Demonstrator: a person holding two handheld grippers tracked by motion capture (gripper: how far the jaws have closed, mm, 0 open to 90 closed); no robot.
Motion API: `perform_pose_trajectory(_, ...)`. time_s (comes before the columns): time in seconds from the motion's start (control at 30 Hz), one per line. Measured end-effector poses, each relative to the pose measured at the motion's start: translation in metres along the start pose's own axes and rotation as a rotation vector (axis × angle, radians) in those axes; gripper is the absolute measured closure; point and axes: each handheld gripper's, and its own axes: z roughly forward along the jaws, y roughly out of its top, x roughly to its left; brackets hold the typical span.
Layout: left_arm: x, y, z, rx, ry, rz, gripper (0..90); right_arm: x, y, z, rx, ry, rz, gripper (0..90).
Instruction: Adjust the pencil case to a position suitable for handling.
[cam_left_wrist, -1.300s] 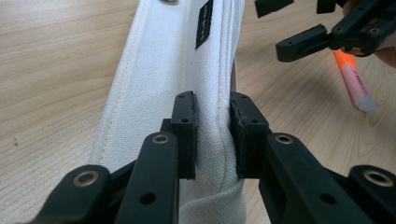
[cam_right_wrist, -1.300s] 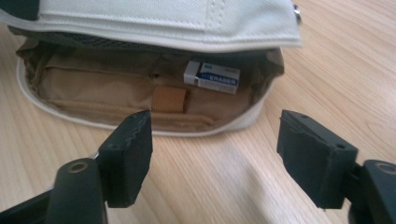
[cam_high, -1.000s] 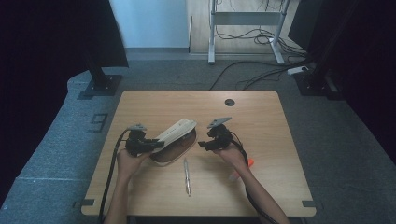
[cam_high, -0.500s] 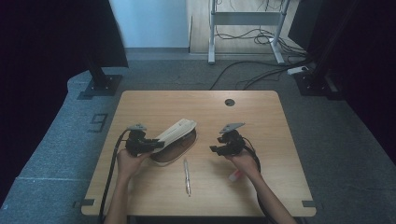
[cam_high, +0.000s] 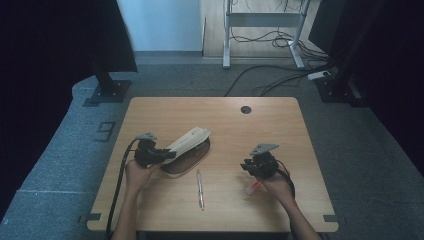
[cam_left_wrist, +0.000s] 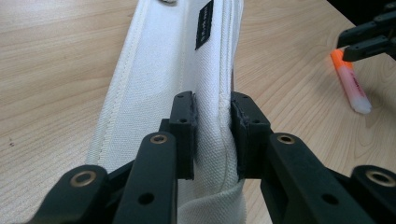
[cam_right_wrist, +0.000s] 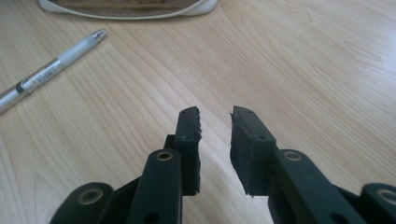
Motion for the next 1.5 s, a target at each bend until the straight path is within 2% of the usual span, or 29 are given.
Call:
perform_pose_trajectory(0.2, 0.000, 0.000, 0.000, 0.000, 0.000, 0.000, 72.4, 0.000, -0.017, -0.015, -0.007, -0.002, 0.027, 77.0)
perform_pose_trajectory(0.47, -0.001, 0.000, 0.000, 0.003, 0.002, 0.003, 72.1, 0.005, -0.038, -0.028, 0.004, 0.001, 0.042, 77.9)
perform_pose_trajectory(0.87, -0.001, 0.000, 0.001, 0.005, 0.000, 0.003, 72.0, 0.013, -0.065, -0.035, 0.017, 0.022, 0.077, 77.8)
perform_pose_trajectory(1.13, 0.000, -0.001, 0.001, 0.003, -0.005, -0.001, 71.8, 0.018, -0.063, -0.021, 0.027, 0.040, 0.066, 77.3)
perform_pose_trajectory(1.33, -0.001, -0.001, 0.001, 0.004, -0.006, -0.001, 71.6, 0.018, -0.054, -0.010, 0.024, 0.043, 0.051, 76.9)
perform_pose_trajectory(1.5, 0.000, -0.001, 0.001, 0.004, -0.007, 0.000, 71.5, 0.014, -0.039, 0.005, 0.022, 0.044, 0.046, 76.3)
